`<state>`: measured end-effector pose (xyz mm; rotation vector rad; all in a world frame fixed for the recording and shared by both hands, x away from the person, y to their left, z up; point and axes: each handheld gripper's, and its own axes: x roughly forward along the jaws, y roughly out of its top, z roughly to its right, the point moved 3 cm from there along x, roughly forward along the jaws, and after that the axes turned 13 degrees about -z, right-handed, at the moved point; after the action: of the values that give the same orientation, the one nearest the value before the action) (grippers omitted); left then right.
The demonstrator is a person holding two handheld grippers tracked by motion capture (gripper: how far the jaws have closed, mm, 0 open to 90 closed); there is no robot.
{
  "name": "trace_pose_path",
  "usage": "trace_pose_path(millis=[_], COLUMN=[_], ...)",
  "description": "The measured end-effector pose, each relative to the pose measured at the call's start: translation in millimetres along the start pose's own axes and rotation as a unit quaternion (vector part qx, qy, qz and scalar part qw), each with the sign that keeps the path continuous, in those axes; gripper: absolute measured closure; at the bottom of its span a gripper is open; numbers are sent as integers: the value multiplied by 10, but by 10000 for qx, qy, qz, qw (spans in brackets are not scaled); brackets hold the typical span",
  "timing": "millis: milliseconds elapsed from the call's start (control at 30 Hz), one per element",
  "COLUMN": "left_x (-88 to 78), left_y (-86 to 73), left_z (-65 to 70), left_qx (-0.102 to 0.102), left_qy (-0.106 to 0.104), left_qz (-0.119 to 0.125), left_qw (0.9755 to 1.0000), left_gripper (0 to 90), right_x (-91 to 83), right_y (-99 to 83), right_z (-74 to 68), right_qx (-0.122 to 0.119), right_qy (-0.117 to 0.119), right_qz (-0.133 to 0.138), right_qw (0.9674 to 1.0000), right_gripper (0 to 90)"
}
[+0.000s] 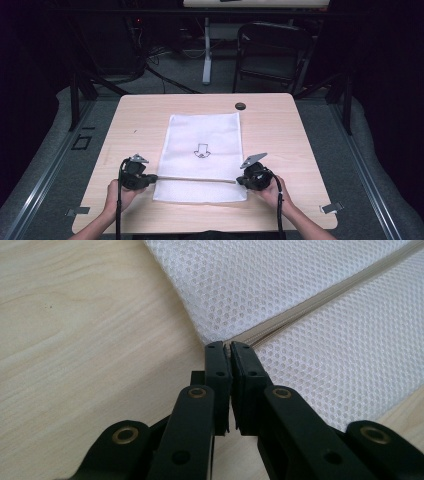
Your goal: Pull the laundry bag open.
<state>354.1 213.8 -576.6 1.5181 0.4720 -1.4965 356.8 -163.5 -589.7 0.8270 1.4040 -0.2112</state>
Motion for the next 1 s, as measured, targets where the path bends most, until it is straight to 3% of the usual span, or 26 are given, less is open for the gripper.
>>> trace_pose_path(millis=[67, 133, 167, 267, 367, 467, 567, 733, 1000], left_x=[1, -8, -22, -83, -167, -275, -386, -508, -630], left_y=[4, 10, 10, 10, 7, -14, -58, -136, -275], left_z=[3, 2, -9, -14, 11, 42, 60, 95, 206], left_qx=[-20, -47, -99, -169, -234, -222, -184, -142, -136], left_qy=[9, 57, -39, -140, -60, 22, 65, 268, 562], left_qz=[7, 23, 33, 177, 247, 335, 374, 363, 328], left_qw=[10000, 10000, 9999, 9996, 9994, 9992, 9991, 9989, 9978], left_gripper=[867, 820, 721, 476, 288, 209, 163, 150, 146], right_x=[-1, -13, -38, -179, -281, -395, -506, -656, -880], right_y=[-2, 2, 16, 35, 39, 15, -19, -167, -557], right_z=[5, 13, 7, 9, 20, 20, 30, 28, 36], right_qx=[25, 42, 103, 143, 302, 460, 581, 735, 1146], right_qy=[58, 185, 292, 103, 73, 43, -24, -132, -316], right_qz=[29, 94, 37, 230, 246, 177, 108, 113, 39], right_qw=[10000, 9998, 9995, 9996, 9992, 9988, 9982, 9971, 9929], right_gripper=[896, 689, 630, 523, 375, 270, 171, 134, 74])
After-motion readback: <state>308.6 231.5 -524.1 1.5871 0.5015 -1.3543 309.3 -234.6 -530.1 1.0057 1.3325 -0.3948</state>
